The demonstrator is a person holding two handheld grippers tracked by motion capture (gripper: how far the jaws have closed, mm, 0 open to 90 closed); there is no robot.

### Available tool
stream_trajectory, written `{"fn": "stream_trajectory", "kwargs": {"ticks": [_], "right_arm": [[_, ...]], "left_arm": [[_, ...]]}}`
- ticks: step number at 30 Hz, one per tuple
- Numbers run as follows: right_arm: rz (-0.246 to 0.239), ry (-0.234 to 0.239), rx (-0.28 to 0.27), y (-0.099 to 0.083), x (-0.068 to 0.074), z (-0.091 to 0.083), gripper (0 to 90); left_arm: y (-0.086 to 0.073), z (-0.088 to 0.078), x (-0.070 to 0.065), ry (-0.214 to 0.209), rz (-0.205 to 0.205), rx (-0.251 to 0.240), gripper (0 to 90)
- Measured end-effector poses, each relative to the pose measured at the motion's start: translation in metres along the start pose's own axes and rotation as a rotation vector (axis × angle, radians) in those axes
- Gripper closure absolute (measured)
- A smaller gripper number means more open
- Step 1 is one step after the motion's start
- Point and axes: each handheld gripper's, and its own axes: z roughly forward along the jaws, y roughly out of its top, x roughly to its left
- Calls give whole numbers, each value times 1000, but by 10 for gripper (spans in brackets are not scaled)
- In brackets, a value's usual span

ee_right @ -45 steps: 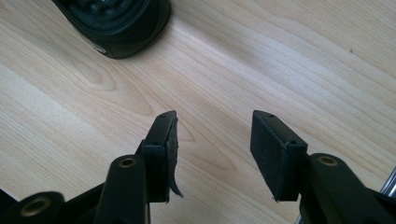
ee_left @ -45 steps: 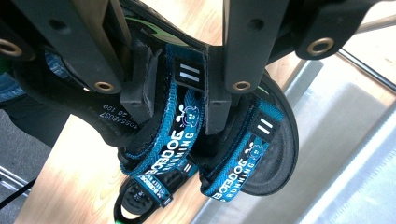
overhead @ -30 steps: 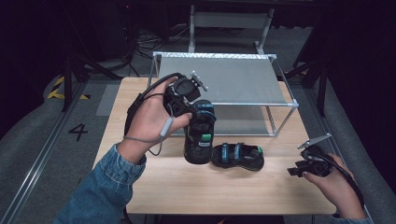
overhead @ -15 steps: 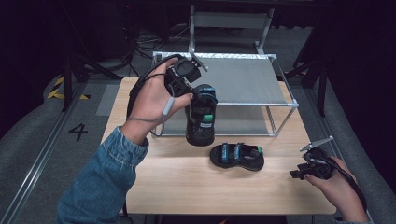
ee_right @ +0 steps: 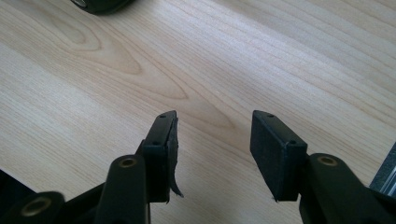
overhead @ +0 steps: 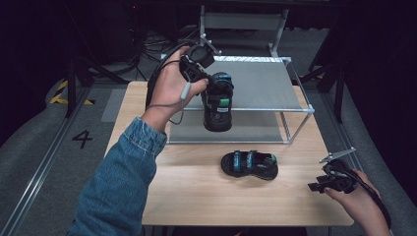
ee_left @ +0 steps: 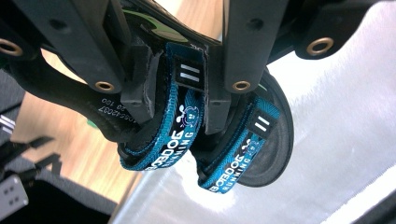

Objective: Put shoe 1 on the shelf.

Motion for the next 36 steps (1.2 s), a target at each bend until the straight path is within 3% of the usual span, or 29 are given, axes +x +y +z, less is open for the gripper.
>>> {"fn": "stream_trajectory", "kwargs": {"ticks": [5,10,15,22,30,36], "right_arm": [[-4,5,2,1,1,1,523],[-11,9,6,2,1,3,522],[-7,13,5,2,-1,5,522],[-16,18,7,2,0,7,520],[-6,23,0,1,-1,5,519],[-11,27,-4,0,-1,4,517]], "left_arm": [[5,7,13,17,-9,-29,704],[11,15,24,53,-19,-19,704],[17,26,36,75,-2,-9,704],[25,40,49,75,15,-20,704],[34,58,64,42,-5,-23,704],[40,69,70,54,2,-10,703]]}}
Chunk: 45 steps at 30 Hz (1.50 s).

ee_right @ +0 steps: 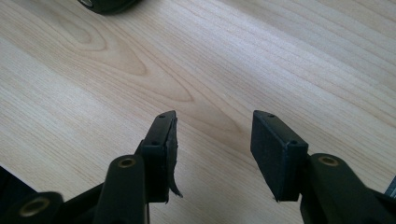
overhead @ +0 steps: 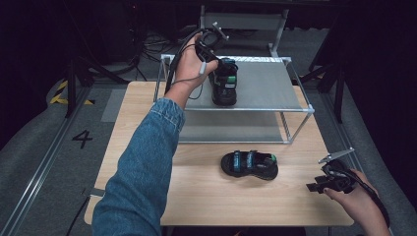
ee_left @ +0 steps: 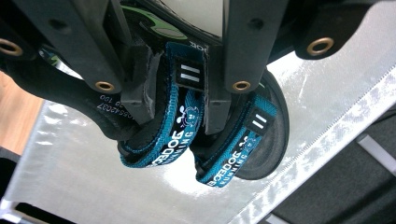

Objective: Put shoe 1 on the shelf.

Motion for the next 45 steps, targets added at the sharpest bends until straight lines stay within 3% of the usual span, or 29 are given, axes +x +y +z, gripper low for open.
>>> {"fn": "stream_trajectory", "kwargs": {"ticks": [8,15,20,21,23,25,29,39,45], "right_arm": [[5,3,-4,-2,-2,0,515],[6,4,0,-2,-3,3,507],[6,6,3,-2,-3,3,505],[6,5,5,-2,-3,3,504],[4,5,5,-1,-3,4,503],[2,-3,4,-1,-2,4,495],[-5,-7,2,1,1,3,491],[-32,7,-15,12,5,3,476],[-59,23,-14,26,9,4,483]], "left_arm": [[1,13,10,24,8,38,703],[-4,17,23,-19,-6,36,702],[-5,19,24,-27,-10,32,692],[-5,19,24,-32,-12,17,674],[-4,17,23,-20,-9,-1,547],[-2,15,19,16,12,7,497],[-3,4,8,34,27,-42,393],[-11,-30,-16,51,49,-48,412],[-26,-53,-37,51,6,-14,424]]}}
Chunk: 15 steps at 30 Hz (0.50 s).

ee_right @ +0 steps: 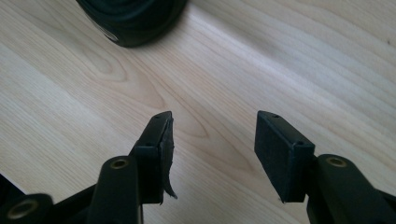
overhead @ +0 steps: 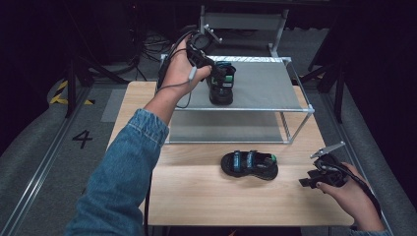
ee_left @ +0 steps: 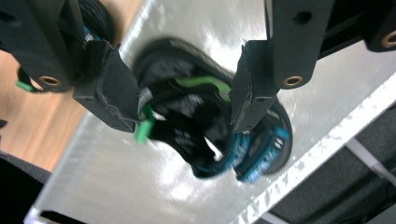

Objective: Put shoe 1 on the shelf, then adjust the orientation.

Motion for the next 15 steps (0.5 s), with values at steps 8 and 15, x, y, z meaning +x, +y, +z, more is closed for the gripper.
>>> {"fn": "stream_trajectory", "kwargs": {"ticks": [8,15], "right_arm": [[-47,26,-22,22,9,-6,496],[-119,75,-87,40,26,-20,498]], "left_arm": [[-22,-27,-22,-13,-5,28,426],[-51,-43,-31,-16,-22,41,394]]}}
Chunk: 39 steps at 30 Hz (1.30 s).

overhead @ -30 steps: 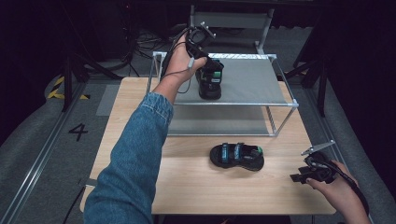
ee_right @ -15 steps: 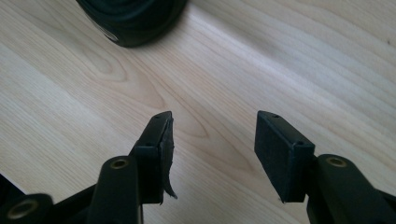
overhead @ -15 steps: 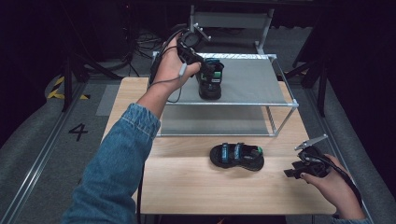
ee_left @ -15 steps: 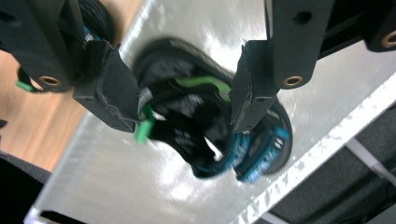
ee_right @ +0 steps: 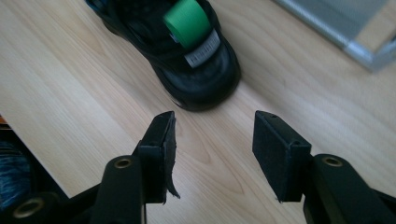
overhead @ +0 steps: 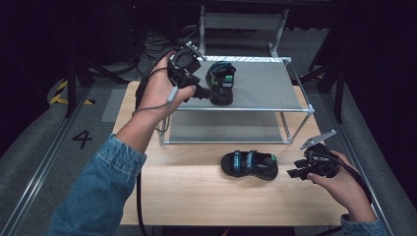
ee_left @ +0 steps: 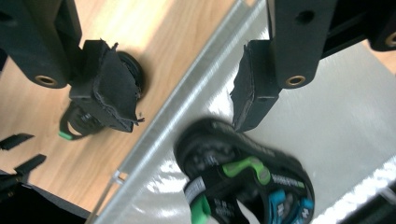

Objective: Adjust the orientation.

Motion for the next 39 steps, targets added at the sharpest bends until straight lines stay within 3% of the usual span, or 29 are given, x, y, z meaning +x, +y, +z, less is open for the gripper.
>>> {"fn": "stream_trajectory", "kwargs": {"ticks": [7,9,13,19,27,31,35,39], "right_arm": [[-43,14,-28,16,9,-6,498],[-50,14,-26,19,10,-5,503],[-74,16,-59,27,16,-7,526],[-92,31,-73,35,22,-4,532],[-76,-10,-64,47,20,16,583],[-76,-26,-43,51,19,22,663],[-64,-24,-38,52,17,21,864],[-57,-17,-37,51,17,17,886]], "left_arm": [[-33,-9,-9,24,-7,15,366],[-44,-11,-13,43,2,43,362],[-62,-8,-18,41,5,73,354],[-76,-4,-22,38,8,104,344],[-86,1,-23,30,4,117,336],[-99,4,-25,22,8,132,330],[-112,7,-28,34,3,132,327],[-126,11,-28,17,-17,113,324]]}}
